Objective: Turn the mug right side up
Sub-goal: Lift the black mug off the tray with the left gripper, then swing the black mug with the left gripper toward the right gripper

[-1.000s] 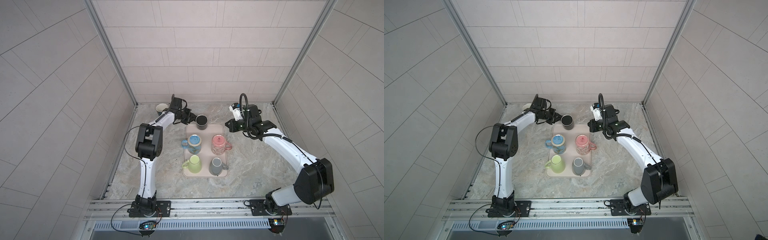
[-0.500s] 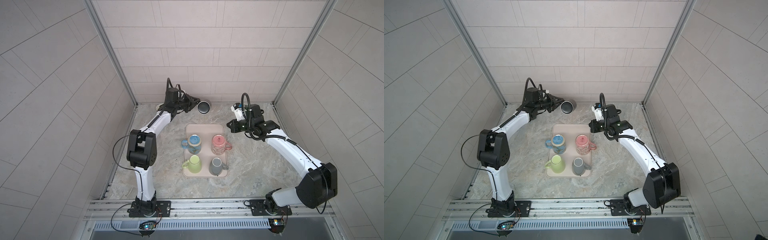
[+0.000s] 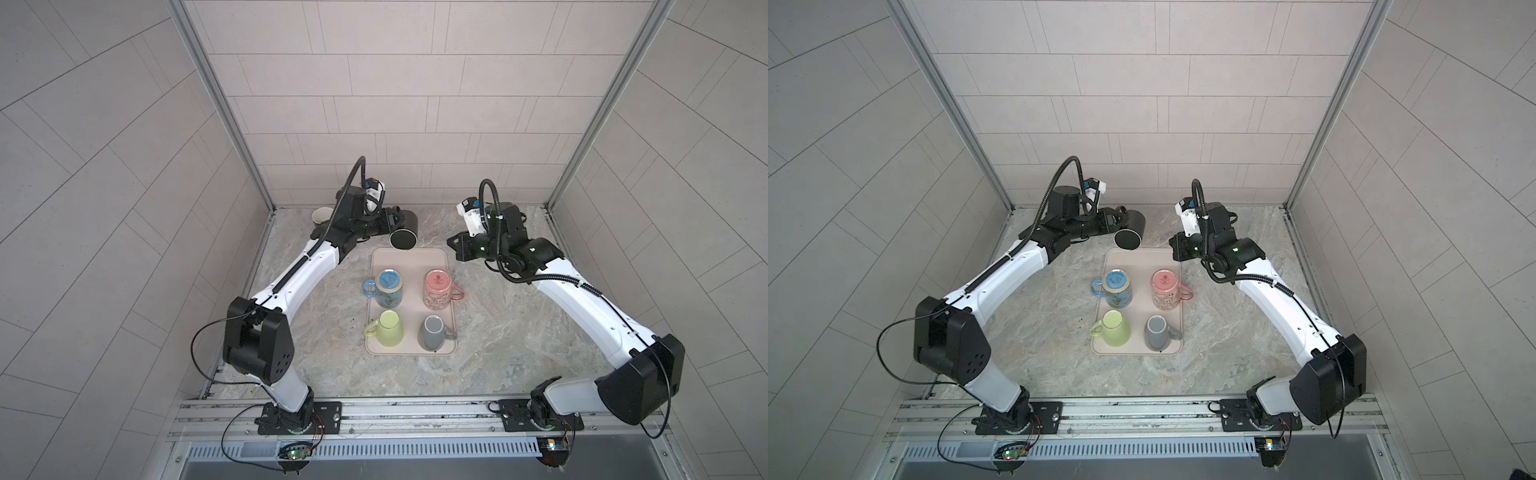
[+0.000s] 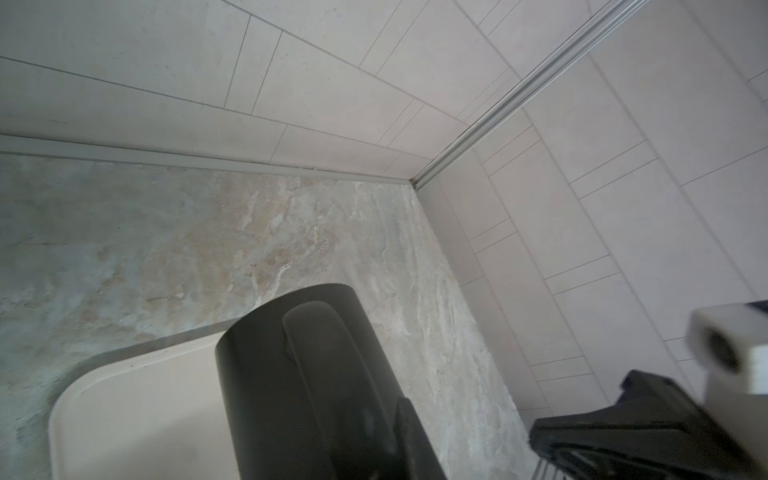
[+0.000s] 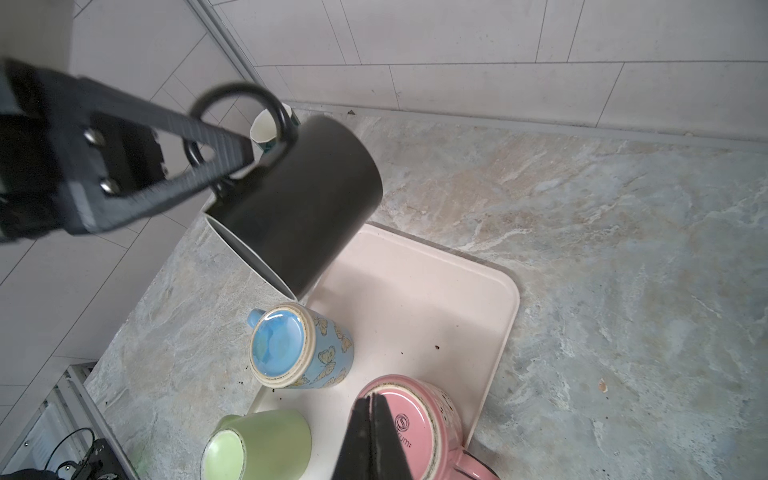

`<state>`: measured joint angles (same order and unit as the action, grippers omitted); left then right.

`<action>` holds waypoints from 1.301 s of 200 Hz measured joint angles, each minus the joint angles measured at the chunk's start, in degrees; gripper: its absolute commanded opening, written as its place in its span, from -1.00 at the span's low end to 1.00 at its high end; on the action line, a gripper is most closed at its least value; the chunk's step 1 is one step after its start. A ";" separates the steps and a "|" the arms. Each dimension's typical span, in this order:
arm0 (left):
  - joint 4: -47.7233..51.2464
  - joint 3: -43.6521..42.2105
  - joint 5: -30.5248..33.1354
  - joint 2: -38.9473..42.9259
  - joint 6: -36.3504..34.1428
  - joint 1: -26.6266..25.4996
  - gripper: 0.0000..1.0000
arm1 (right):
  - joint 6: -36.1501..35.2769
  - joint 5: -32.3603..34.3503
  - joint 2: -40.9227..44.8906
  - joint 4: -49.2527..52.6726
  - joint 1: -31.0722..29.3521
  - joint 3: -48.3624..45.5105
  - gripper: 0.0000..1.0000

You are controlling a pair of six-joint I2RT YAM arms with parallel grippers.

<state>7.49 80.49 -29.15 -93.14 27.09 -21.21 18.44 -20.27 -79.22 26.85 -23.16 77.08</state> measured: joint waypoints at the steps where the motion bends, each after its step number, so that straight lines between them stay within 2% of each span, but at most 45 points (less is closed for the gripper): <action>1: 0.00 -0.11 0.17 0.02 -0.20 -0.07 -1.00 | 0.02 0.02 0.00 0.00 -0.02 0.04 -1.00; 45: -3.82 -6.69 6.54 2.71 -8.63 -2.21 -1.00 | 0.09 0.44 0.22 -0.13 -0.37 0.70 -1.00; 98: -22.18 -15.26 8.33 6.19 -12.94 -4.02 -1.00 | 0.50 0.07 -0.31 -2.69 -0.48 1.92 -1.00; 144: -34.03 -21.38 13.44 6.91 -22.18 -10.27 -1.00 | 1.88 -0.20 -2.67 -6.08 -1.90 5.66 -0.99; 172: -40.96 -24.57 18.60 6.54 -26.32 -13.33 -1.00 | 2.60 0.13 -3.98 -6.62 -3.48 8.20 -0.85; 242: -60.13 -27.34 37.66 0.61 -40.28 -19.98 -1.00 | 4.92 1.73 -5.01 -7.19 -5.33 10.19 -0.19; 260: -64.63 -27.63 41.07 -1.27 -43.56 -21.75 -1.00 | 4.96 1.79 -5.51 -7.58 -5.88 10.80 -0.12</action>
<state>-57.14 52.86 11.92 -94.41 -16.47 -42.96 23.40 -18.48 -84.73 19.27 -29.04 87.88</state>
